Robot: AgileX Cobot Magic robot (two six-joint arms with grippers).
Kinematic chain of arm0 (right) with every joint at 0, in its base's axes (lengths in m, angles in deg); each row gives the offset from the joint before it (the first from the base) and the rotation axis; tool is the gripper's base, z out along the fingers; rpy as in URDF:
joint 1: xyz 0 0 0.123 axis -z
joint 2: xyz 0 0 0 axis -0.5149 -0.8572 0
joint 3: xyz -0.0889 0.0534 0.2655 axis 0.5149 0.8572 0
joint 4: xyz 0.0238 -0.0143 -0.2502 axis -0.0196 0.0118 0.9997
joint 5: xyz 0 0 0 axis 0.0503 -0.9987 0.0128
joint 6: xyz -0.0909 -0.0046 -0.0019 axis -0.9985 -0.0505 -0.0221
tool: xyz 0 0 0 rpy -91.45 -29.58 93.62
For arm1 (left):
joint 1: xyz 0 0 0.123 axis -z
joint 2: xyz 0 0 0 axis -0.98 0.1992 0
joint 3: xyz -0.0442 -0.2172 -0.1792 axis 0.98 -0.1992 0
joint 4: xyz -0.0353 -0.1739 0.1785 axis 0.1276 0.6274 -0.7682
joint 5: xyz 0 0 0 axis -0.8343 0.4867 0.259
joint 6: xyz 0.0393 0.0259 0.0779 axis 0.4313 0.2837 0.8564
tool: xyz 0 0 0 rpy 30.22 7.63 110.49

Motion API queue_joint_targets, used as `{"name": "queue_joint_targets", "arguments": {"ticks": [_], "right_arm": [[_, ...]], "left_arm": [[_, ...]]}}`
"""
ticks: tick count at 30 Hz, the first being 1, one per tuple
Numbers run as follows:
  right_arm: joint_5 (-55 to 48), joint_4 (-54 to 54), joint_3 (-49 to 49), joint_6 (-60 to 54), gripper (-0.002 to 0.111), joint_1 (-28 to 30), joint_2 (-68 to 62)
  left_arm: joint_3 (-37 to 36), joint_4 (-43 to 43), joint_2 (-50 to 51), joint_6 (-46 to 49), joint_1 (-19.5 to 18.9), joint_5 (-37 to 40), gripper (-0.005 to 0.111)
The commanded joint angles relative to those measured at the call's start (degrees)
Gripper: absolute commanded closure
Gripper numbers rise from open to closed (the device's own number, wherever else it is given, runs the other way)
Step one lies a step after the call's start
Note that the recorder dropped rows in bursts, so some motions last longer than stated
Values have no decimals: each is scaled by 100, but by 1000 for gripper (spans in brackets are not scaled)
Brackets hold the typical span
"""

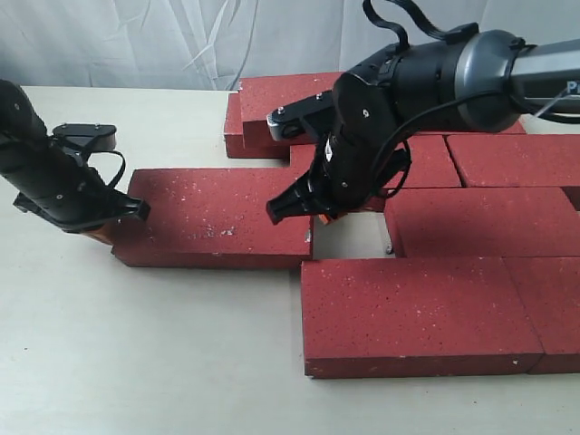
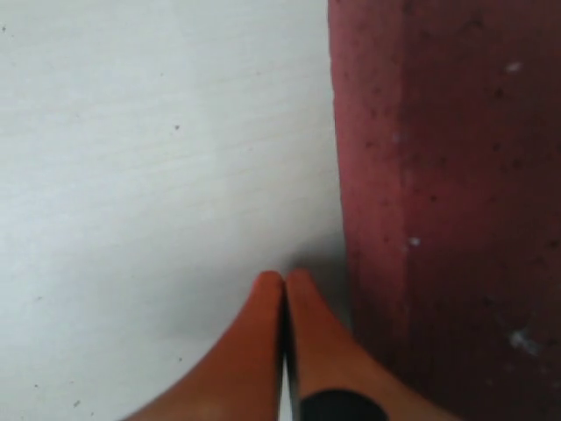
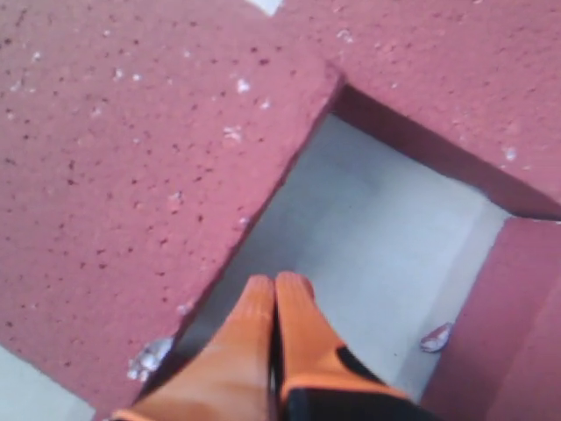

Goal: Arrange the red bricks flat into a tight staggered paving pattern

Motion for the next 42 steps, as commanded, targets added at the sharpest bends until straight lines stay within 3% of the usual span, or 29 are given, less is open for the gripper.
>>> {"name": "queue_joint_targets", "arguments": {"ticks": [1,3,8,12,16,20,23,29,42], "right_arm": [[-62,972,-10,736,109,11,250],[124,1240,-10,1072,109,104,264],[1268,581,-10,1101,109,589,264],[1608,496,-10,1101,109,578,214],[1603,161,-32,1077,109,578,-224],[1657,-635,-57,281,109,412,-359],[1597,-967,-136,8,109,300,-382],[1469,-979,-304,6,109,138,-487],[960,-292,-319,280,109,118,-536]], "left_arm": [[12,-56,-4,-64,65,6,107],[12,-161,-4,-258,65,-48,107],[12,-395,-4,-545,65,-183,107],[12,-395,-4,-590,65,-206,107],[12,-565,-4,-668,65,-195,107],[12,-754,-4,-824,65,-186,107],[12,-1322,-4,-1306,65,-186,107],[12,-2256,-17,-2186,65,-136,107],[12,-2126,-17,-2186,65,-102,107]]}}
